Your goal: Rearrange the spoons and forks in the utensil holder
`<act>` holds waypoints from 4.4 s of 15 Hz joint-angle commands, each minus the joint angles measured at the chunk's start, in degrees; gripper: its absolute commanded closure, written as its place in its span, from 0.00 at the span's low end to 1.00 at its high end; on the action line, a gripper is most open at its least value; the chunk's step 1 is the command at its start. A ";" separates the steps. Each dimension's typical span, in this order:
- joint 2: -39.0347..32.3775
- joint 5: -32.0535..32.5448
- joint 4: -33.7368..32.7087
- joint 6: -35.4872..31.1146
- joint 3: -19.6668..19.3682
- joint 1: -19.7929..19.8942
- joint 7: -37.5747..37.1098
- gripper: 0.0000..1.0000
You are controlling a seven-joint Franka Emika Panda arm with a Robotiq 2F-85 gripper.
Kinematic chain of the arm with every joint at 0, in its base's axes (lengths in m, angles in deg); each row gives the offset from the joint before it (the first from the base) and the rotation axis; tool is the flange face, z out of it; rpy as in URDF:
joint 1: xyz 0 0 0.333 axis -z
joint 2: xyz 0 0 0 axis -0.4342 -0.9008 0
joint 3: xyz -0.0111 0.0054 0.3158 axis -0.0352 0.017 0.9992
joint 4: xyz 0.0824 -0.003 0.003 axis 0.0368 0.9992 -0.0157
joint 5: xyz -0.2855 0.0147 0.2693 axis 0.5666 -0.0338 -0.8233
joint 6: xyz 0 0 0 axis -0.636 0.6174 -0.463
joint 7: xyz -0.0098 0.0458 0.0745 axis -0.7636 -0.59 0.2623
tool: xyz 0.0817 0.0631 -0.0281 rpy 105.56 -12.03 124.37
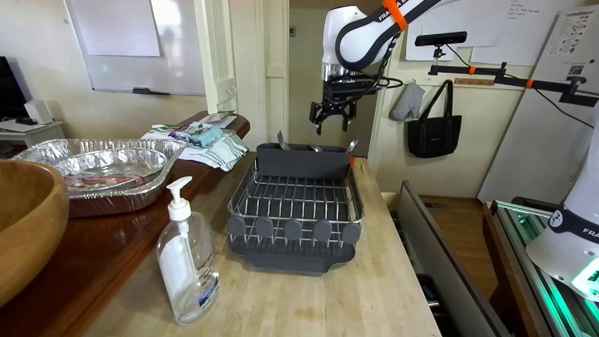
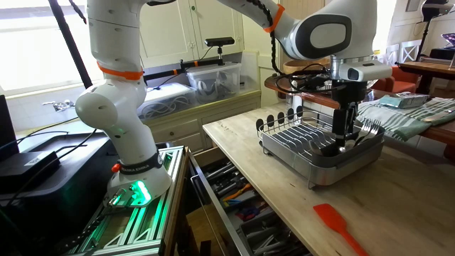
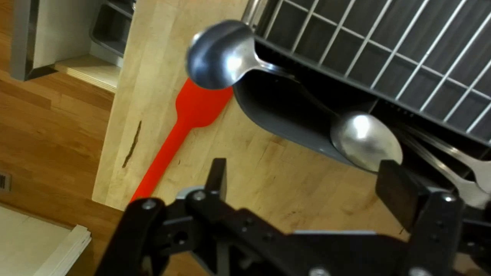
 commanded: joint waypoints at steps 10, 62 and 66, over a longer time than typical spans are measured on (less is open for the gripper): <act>-8.41 -5.77 -6.21 -3.15 1.07 0.33 -4.16 0.00; -1.79 14.20 -3.91 18.60 -0.49 -1.56 -5.11 0.00; -0.74 13.77 -3.19 18.03 -0.23 -1.47 -4.47 0.00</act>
